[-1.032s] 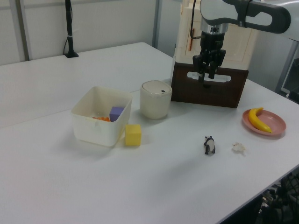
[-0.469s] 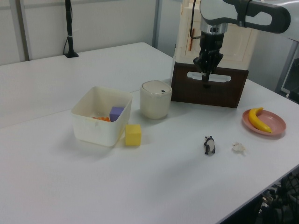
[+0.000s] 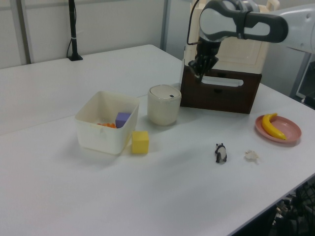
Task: Open the trash can
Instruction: 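Lower the gripper onto the trash can lid and press its button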
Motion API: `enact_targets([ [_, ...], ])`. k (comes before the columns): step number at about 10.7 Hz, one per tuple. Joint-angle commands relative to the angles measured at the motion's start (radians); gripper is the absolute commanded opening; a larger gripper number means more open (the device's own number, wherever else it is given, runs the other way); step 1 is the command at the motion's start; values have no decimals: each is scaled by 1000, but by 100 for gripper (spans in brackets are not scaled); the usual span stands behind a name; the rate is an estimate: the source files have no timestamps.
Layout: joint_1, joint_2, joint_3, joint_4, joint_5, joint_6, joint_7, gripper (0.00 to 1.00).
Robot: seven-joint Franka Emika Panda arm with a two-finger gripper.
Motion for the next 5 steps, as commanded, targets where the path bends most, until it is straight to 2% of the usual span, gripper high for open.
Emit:
enact_targets([
  [1, 1, 69, -8, 22, 16, 191, -18, 0],
  [3, -1, 143, -8, 61, 16, 262, -17, 0],
  [5, 5, 198, -8, 61, 24, 375, -12, 0],
])
